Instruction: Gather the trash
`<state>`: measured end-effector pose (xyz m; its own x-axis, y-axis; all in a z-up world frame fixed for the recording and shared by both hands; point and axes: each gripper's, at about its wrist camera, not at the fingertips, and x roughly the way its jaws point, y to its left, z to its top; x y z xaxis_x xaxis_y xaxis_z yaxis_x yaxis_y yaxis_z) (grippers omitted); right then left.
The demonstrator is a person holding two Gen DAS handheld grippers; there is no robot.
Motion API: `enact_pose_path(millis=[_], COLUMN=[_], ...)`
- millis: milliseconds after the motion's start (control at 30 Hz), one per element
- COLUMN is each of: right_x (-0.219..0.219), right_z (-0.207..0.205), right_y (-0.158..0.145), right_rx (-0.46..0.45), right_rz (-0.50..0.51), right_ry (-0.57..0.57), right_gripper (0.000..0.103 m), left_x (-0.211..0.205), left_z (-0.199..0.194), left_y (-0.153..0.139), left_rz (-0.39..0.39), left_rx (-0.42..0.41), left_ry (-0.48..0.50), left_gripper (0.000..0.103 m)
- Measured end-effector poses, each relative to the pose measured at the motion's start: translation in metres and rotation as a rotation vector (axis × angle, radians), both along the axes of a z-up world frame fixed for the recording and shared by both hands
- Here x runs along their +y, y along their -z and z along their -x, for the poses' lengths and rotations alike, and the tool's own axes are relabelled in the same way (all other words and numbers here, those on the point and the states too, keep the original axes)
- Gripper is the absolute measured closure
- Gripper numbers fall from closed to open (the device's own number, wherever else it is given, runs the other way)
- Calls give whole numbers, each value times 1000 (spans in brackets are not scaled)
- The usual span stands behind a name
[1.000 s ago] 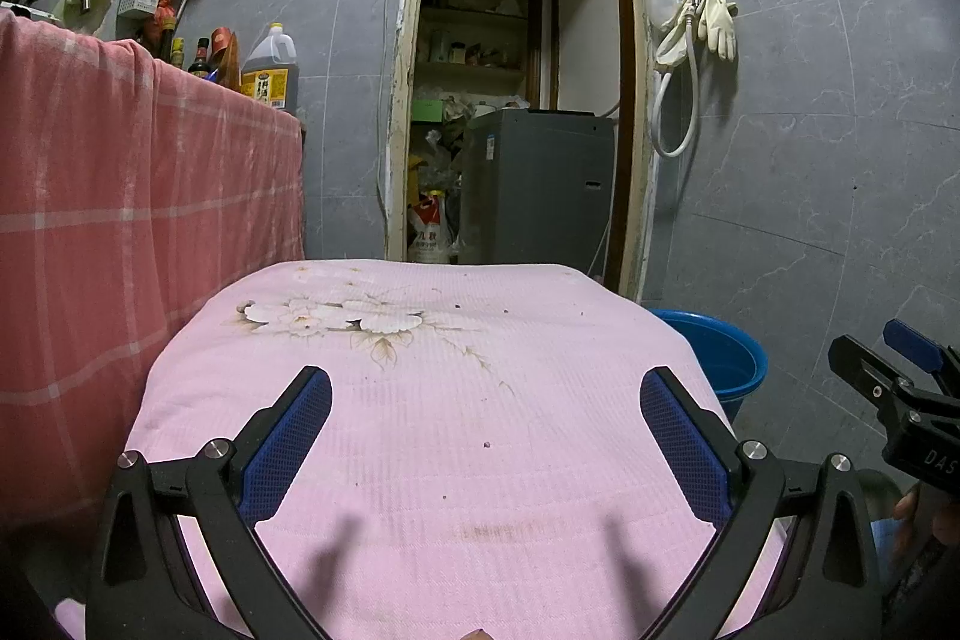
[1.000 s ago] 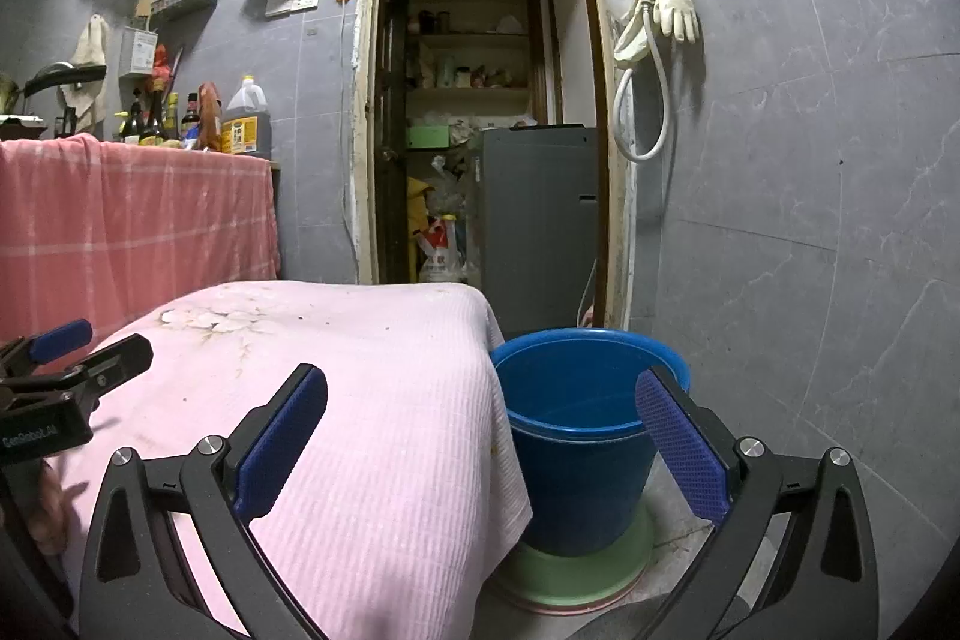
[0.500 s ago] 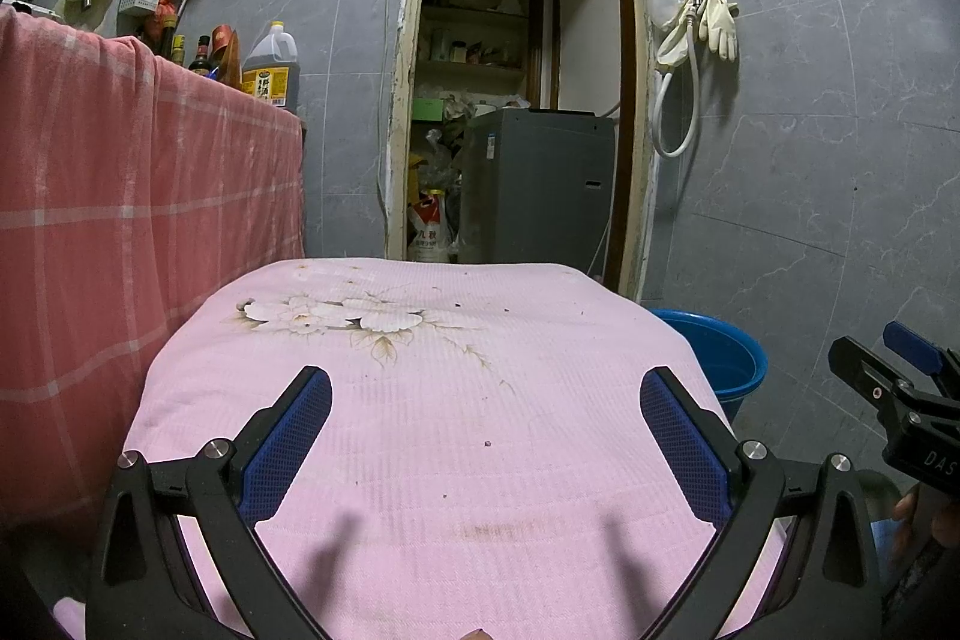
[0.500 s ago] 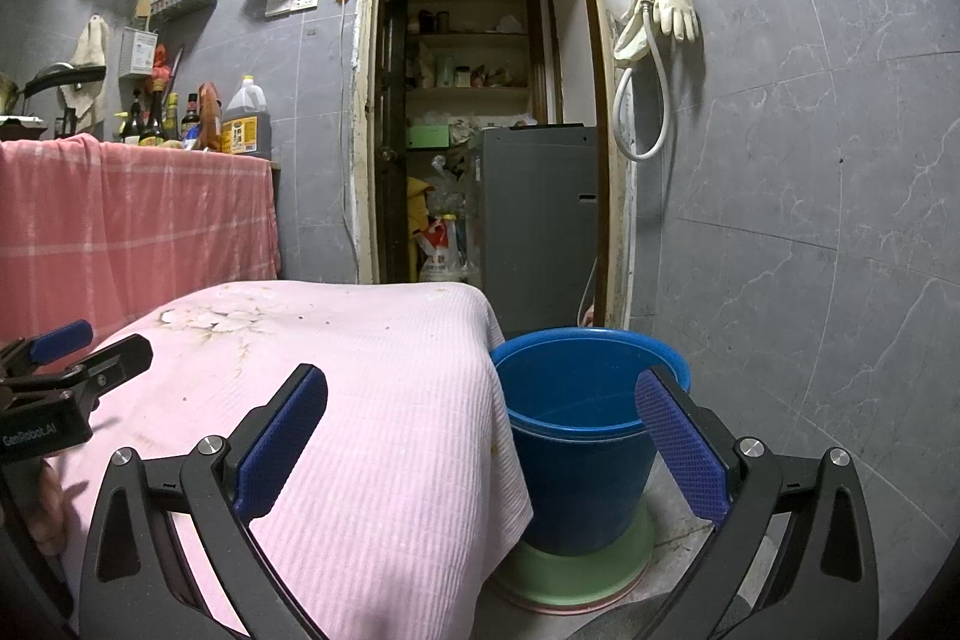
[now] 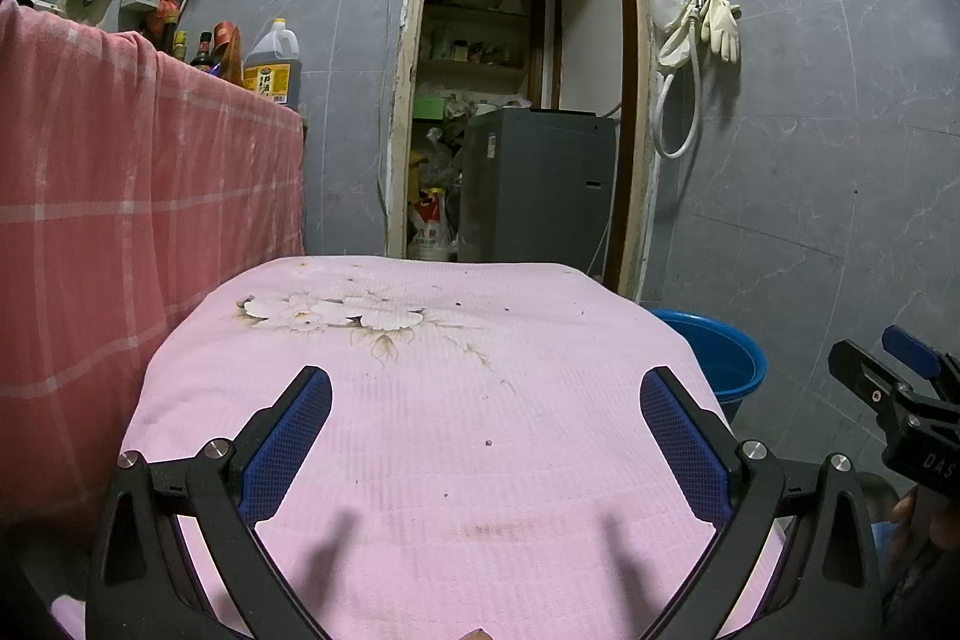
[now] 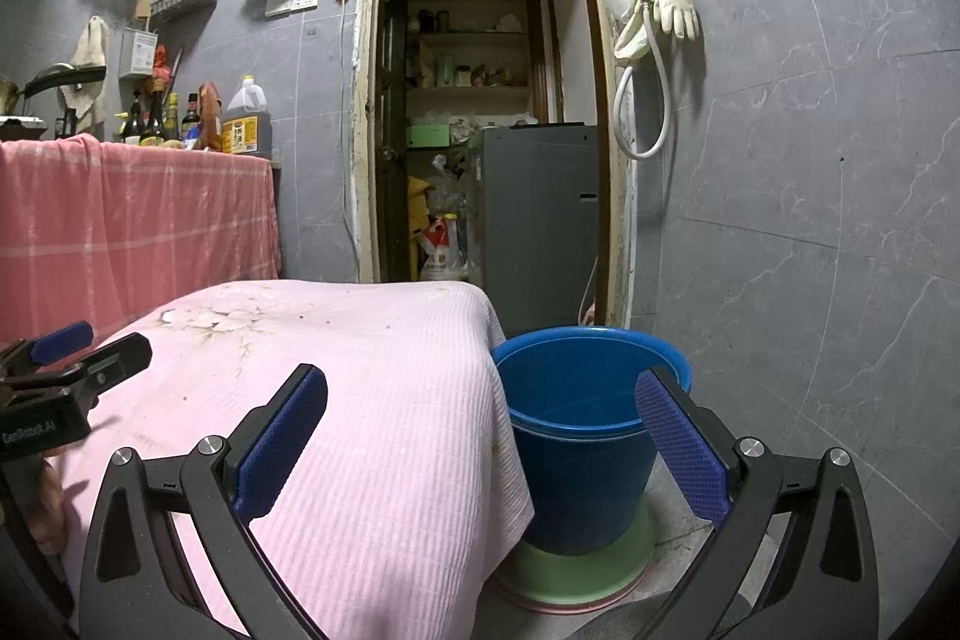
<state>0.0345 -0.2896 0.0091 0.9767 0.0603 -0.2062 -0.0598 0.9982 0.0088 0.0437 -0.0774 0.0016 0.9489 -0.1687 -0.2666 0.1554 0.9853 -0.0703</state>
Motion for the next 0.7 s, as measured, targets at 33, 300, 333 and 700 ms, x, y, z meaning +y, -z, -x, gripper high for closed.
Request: enact_pose_path(millis=[33,300,333,700], right_x=[0,1,1,2], right_z=[0,0,0,0], right_y=[0,0,0,0], right_rx=[-1,0,-1,0], right_rz=[0,0,-1,-1], right_ry=[1,1,2,2], right_gripper=[0,0,0,0], left_x=[0,0,-1,-2], left_z=[0,0,0,1], left_y=[0,0,0,0], left_rz=[0,0,0,2], left_rx=[0,0,0,1], left_ry=[0,0,0,-2], left_gripper=[2,2,2,2])
